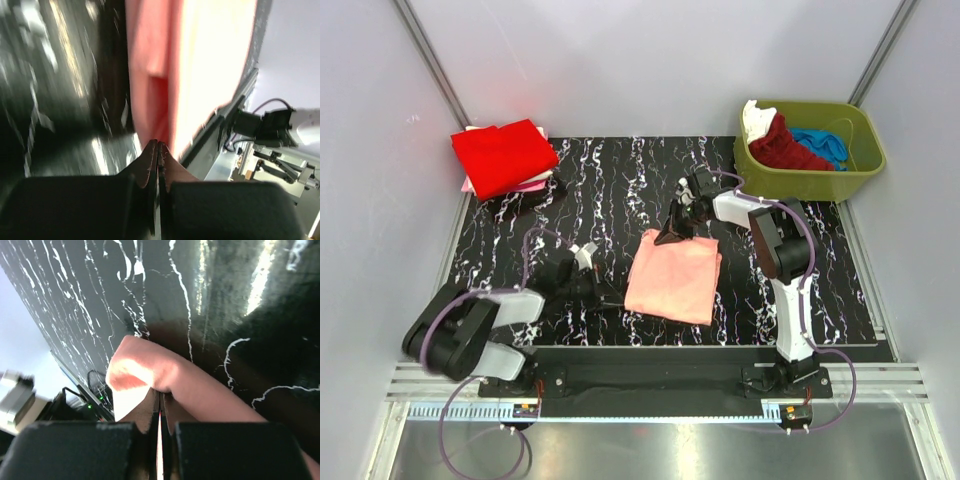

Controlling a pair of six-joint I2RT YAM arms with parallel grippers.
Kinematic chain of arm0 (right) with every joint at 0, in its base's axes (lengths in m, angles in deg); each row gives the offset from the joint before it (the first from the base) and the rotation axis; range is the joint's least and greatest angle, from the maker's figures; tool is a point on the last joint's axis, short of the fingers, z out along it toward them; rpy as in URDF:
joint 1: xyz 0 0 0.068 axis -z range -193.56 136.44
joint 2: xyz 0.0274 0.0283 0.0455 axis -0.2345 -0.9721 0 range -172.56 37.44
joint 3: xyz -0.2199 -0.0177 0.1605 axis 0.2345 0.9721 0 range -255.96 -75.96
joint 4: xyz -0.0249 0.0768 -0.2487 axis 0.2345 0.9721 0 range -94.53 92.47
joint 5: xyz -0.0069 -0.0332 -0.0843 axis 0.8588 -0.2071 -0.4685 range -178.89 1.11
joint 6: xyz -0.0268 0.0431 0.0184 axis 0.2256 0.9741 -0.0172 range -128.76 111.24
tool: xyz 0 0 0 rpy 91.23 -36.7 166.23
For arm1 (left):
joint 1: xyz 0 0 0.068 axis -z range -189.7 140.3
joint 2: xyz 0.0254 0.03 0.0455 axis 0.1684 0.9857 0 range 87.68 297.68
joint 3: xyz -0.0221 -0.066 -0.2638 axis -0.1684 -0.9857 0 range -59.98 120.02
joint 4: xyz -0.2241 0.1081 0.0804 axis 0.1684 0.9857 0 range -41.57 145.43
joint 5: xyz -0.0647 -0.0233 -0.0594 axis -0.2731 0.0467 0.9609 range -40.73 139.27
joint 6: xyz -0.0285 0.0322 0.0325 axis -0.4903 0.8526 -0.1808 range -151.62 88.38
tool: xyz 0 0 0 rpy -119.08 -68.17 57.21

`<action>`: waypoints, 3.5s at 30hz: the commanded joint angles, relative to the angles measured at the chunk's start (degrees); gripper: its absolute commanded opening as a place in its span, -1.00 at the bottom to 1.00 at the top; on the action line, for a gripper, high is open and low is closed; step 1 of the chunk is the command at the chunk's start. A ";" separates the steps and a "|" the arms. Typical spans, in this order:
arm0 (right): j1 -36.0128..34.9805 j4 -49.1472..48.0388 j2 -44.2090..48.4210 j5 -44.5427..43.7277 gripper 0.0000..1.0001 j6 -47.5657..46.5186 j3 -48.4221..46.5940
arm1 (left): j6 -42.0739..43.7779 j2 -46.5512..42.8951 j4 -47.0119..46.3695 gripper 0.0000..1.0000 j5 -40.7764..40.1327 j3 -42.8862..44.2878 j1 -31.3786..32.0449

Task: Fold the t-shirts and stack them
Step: Fold the tshirt, then neatly place the folded tshirt to the corner

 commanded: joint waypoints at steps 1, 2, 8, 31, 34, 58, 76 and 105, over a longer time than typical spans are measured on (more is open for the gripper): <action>-0.09 1.36 0.09 -5.63 -1.00 0.87 -2.21 | 0.95 -11.83 3.71 -1.00 0.88 -4.01 0.36; -0.09 1.71 -0.34 -5.98 -1.00 1.30 -2.47 | 0.95 -14.32 5.31 -1.00 0.70 -5.76 0.36; -0.09 3.30 -2.62 -3.80 -1.00 0.35 -4.93 | 3.59 -33.31 25.00 -1.00 -5.62 -4.82 0.80; -0.09 5.58 -5.27 0.78 -1.00 -1.06 -7.66 | 0.71 6.56 2.44 -1.00 -13.71 7.44 13.45; -0.09 5.85 -5.71 1.31 -1.00 -1.24 -8.10 | -1.93 11.04 -0.29 -1.00 -16.78 2.50 14.69; -0.70 25.96 15.70 -10.93 0.14 -10.13 -17.01 | 8.51 -17.00 46.46 0.50 -27.62 33.77 9.88; 0.53 28.18 23.39 -37.19 0.29 -6.16 10.36 | 6.42 11.05 18.01 0.04 -12.92 26.15 -2.10; 0.44 21.76 11.51 -32.70 0.18 -12.75 3.85 | -1.68 -19.08 31.78 0.32 -38.67 8.81 16.62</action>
